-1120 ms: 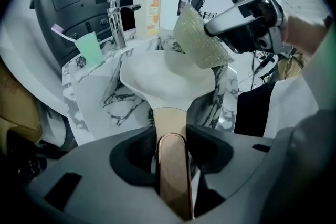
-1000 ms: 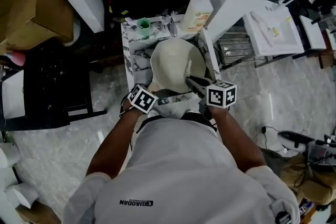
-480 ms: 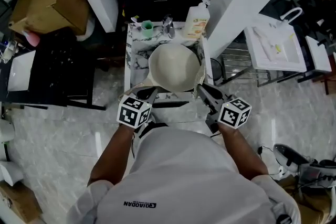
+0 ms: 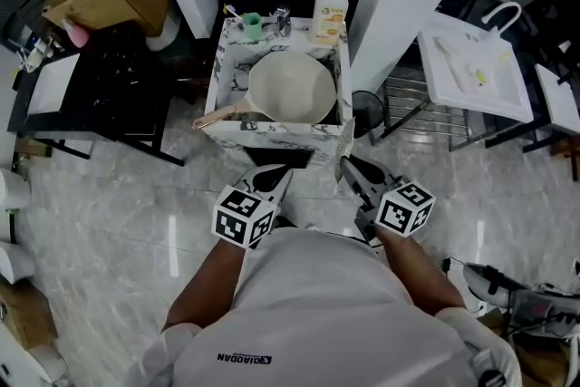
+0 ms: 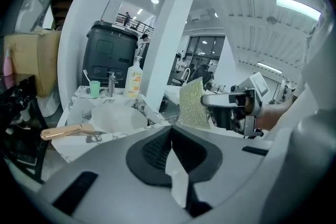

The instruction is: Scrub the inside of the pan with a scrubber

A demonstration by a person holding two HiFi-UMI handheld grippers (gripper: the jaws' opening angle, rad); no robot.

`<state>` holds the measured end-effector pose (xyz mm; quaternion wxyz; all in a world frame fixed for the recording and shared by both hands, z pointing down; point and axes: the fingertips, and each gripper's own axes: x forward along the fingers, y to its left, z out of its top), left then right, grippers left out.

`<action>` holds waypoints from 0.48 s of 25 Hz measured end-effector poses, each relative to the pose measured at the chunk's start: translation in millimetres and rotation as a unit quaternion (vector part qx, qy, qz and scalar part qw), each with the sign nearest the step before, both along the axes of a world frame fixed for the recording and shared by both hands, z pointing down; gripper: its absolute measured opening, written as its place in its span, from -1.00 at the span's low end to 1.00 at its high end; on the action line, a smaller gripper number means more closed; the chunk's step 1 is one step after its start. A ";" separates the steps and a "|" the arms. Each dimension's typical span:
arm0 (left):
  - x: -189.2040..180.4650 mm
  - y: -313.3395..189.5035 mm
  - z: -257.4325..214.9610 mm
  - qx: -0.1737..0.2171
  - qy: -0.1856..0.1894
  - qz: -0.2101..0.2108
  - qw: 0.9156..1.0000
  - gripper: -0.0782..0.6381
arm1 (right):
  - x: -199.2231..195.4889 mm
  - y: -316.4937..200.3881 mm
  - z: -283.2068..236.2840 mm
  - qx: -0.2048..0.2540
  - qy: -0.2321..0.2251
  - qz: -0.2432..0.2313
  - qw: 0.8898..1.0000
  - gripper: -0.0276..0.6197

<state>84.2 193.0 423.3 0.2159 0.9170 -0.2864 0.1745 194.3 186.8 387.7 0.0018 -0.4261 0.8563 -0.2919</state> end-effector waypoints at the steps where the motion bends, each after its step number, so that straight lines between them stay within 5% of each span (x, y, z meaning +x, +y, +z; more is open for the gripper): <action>1: -0.4 10.9 -2.7 -0.005 0.005 -0.003 1.000 -0.74 | -0.2 7.4 -0.9 0.001 0.000 -0.003 1.000 -0.73; 12: -38.5 34.4 -26.6 0.021 -0.016 -0.026 0.999 -0.74 | -34.7 45.9 -5.0 0.008 0.033 -0.019 0.999 -0.73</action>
